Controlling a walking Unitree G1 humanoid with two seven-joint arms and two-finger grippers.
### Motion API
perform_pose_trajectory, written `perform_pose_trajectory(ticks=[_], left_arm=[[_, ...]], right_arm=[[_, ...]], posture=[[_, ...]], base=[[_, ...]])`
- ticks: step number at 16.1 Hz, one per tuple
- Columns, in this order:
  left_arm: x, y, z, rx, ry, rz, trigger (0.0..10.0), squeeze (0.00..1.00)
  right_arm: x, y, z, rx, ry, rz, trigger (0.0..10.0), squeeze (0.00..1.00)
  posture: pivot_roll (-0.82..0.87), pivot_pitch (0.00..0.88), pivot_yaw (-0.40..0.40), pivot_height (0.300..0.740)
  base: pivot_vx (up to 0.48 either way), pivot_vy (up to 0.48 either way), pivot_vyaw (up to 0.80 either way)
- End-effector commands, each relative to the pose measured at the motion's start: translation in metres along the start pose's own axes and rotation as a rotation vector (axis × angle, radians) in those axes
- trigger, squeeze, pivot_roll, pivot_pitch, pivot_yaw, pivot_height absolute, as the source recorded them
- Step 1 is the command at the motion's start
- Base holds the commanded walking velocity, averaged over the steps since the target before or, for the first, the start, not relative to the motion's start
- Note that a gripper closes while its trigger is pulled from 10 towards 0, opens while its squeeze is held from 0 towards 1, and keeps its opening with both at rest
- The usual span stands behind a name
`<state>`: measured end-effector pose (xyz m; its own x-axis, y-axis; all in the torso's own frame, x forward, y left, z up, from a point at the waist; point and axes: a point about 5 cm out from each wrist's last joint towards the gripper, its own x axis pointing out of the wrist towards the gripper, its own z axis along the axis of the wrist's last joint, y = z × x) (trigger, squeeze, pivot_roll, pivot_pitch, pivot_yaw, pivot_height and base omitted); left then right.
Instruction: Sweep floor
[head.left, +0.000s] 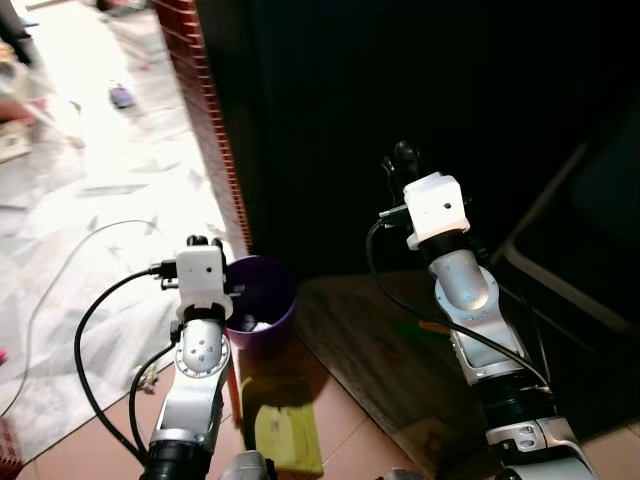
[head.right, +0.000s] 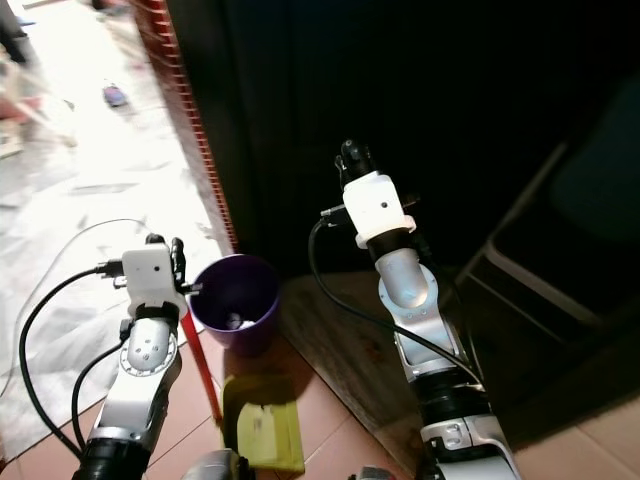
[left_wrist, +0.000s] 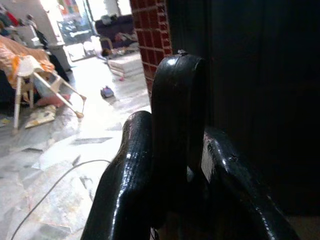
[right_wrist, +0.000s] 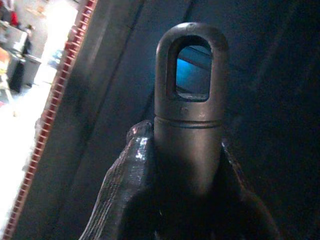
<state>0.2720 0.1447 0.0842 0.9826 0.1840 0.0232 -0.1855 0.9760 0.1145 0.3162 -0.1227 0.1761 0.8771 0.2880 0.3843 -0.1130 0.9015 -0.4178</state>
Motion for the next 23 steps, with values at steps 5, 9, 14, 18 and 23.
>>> perform_pose_trajectory(ticks=[5,9,14,18,23], left_arm=[[-0.009,0.015,0.023,0.038,-0.066,0.022,10.0,0.0],[-0.02,0.025,0.033,0.05,-0.061,0.044,10.0,0.0],[-0.03,0.033,0.049,0.051,-0.061,0.077,10.0,0.0],[-0.039,0.036,0.051,0.052,-0.033,0.085,10.0,0.0],[-0.037,0.028,0.048,0.038,-0.005,0.078,10.0,0.0]], right_arm=[[0.011,-0.018,-0.004,-0.033,0.003,-0.077,10.0,0.0],[0.028,-0.033,-0.013,-0.043,0.038,-0.121,10.0,0.0],[0.053,-0.039,-0.01,-0.015,0.016,-0.156,10.0,0.0],[0.061,-0.022,-0.016,0.264,0.097,-0.252,10.0,0.0],[0.05,-0.011,-0.024,0.522,0.169,-0.268,10.0,0.0]], posture=[[-0.02,0.004,0.073,0.74],[0.03,0.077,0.07,0.74],[0.08,0.135,0.055,0.74],[0.09,0.16,0.049,0.74],[0.05,0.156,0.036,0.74]], base=[[0.0,0.0,0.0],[0.0,0.0,0.0],[0.0,0.0,0.0],[0.0,0.0,0.0],[0.0,0.0,0.0]])
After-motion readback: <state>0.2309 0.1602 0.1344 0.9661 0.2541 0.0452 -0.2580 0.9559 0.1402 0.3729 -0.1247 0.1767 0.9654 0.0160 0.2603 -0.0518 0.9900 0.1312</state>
